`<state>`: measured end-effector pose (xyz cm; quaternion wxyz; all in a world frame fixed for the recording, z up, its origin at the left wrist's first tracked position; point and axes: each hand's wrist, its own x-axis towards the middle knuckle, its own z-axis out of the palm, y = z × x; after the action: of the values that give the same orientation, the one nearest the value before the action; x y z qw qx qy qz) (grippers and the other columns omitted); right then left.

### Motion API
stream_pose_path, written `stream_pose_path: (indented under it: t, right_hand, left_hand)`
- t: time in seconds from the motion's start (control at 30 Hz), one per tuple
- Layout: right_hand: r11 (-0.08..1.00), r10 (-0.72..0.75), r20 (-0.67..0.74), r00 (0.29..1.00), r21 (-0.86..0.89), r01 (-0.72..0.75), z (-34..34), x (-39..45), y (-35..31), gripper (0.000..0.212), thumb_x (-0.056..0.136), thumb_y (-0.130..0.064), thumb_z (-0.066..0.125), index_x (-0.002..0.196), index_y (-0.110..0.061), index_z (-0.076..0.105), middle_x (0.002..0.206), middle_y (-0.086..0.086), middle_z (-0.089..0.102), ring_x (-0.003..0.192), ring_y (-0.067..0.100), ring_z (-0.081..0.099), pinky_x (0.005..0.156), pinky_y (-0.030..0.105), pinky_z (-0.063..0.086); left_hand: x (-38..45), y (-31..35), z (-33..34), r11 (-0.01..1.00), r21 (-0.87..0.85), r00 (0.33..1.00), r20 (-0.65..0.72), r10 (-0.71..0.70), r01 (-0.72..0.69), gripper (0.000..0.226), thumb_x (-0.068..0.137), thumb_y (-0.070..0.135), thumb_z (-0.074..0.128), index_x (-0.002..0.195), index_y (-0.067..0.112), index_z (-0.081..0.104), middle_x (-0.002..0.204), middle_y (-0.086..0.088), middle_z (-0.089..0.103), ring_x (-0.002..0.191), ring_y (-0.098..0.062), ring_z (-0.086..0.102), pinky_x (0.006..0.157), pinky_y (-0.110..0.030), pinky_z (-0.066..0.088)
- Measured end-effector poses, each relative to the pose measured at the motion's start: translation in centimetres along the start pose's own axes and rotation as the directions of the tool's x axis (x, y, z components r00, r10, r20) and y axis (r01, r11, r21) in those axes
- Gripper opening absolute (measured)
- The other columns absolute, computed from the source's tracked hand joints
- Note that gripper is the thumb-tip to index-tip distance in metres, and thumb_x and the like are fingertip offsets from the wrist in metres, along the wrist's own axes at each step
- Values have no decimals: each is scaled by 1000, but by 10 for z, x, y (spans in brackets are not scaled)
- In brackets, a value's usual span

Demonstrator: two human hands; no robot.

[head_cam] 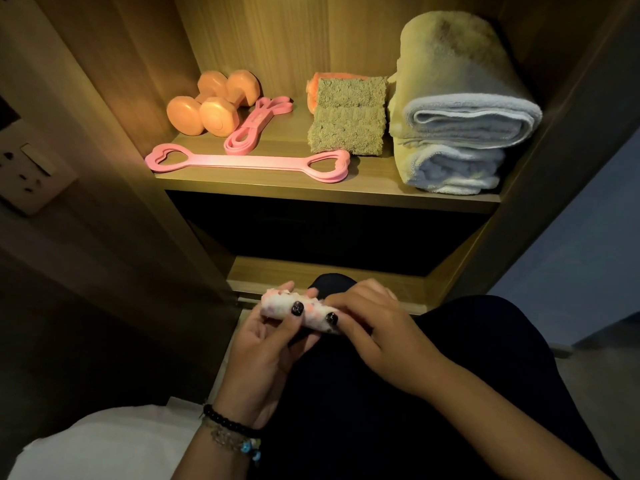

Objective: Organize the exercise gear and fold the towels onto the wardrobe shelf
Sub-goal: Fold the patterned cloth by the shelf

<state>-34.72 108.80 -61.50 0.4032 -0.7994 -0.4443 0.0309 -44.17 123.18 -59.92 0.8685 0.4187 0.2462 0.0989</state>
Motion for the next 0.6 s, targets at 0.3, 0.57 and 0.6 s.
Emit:
stream_pose_path:
  t: [0.3, 0.57, 0.6]
  right_hand:
    - [492, 560, 165, 812, 723, -486, -31, 41, -8, 6, 90, -15, 62, 92, -14, 68, 102, 14, 68, 93, 22, 66, 80, 30, 55]
    - [468, 622, 93, 778, 752, -464, -76, 112, -3, 5, 86, -8, 65, 82, -9, 69, 89, 10, 69, 81, 16, 66, 71, 27, 57]
    - [606, 598, 21, 801, 643, -469, -81, 122, 1, 8, 84, -9, 67, 78, -13, 70, 84, 6, 68, 77, 13, 63, 70, 26, 55]
  left_hand:
    - [32, 23, 32, 987, -84, 990, 24, 139, -137, 49, 79, 10, 59, 126, 0, 51, 120, -20, 65, 110, -31, 64, 89, -43, 54]
    - [92, 67, 55, 971, 102, 976, -16, 219, -216, 14, 87, 6, 58, 101, 6, 62, 98, -11, 73, 90, -19, 71, 70, -23, 59]
    - [102, 73, 58, 965, 146, 975, -21, 221, -216, 11, 89, 5, 58, 99, 6, 63, 94, -9, 74, 87, -17, 71, 69, -22, 59]
